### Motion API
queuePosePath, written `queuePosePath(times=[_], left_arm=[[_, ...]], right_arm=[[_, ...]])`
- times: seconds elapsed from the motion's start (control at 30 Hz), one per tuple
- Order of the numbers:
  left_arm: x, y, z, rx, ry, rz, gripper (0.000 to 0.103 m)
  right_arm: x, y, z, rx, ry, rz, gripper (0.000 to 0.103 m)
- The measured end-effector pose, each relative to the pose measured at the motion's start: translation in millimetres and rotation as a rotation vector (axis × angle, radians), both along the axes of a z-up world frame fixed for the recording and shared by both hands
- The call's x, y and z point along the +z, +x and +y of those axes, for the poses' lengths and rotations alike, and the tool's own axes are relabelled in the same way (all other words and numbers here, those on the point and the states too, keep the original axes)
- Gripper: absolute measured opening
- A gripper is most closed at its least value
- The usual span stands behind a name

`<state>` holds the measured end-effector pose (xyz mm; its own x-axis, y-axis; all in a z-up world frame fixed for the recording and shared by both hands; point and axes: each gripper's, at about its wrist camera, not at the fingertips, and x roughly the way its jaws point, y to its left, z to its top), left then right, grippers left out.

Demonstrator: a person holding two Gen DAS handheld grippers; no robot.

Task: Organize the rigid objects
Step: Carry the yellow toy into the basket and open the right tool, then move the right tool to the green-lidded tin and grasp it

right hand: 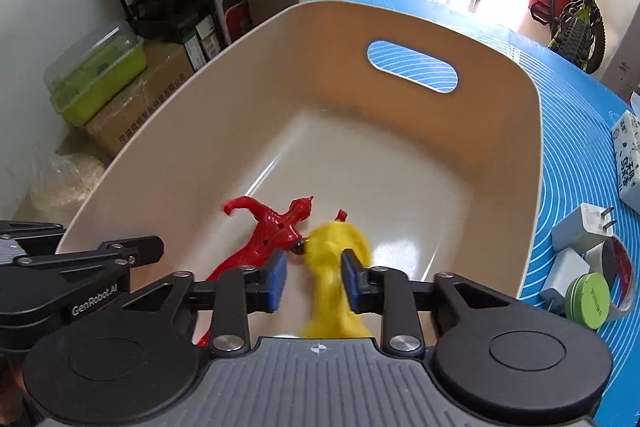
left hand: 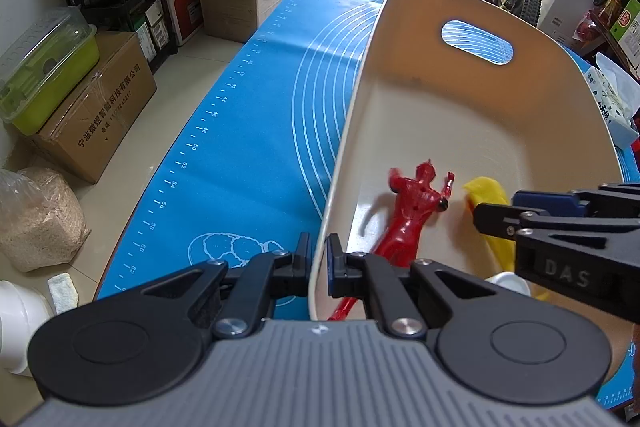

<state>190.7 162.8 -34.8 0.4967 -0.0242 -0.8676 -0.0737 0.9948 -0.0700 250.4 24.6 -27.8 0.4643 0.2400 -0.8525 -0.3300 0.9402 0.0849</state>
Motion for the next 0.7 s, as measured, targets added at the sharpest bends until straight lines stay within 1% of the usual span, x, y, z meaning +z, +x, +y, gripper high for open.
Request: queuePosePath(times=[0.07, 0.13, 0.27, 0.47, 0.6, 0.7], left_arm=[[0, 0, 0, 0.001, 0.0, 0.0, 0.009], [0, 0, 0, 0.001, -0.001, 0.0, 0.009], [1, 1, 0, 0.001, -0.006, 0.0, 0.009], [1, 1, 0, 0.002, -0.006, 0.0, 0.009], [1, 1, 0, 0.002, -0.008, 0.001, 0.009], [1, 1, 0, 0.002, -0.008, 0.001, 0.009]], right_arm=[[5, -1, -7, -0.018, 0.009, -0.022, 0.057], [13, -3, -13, -0.028, 0.028, -0.048, 0.058], [32, -9, -33, -0.054, 0.046, -0.116, 0.064], [57, -17, -75, -0.124, 0.089, -0.182, 0.07], [68, -21, -107, -0.184, 0.081, -0.233, 0.074], [68, -20, -134, -0.238, 0.063, -0.244, 0.077]])
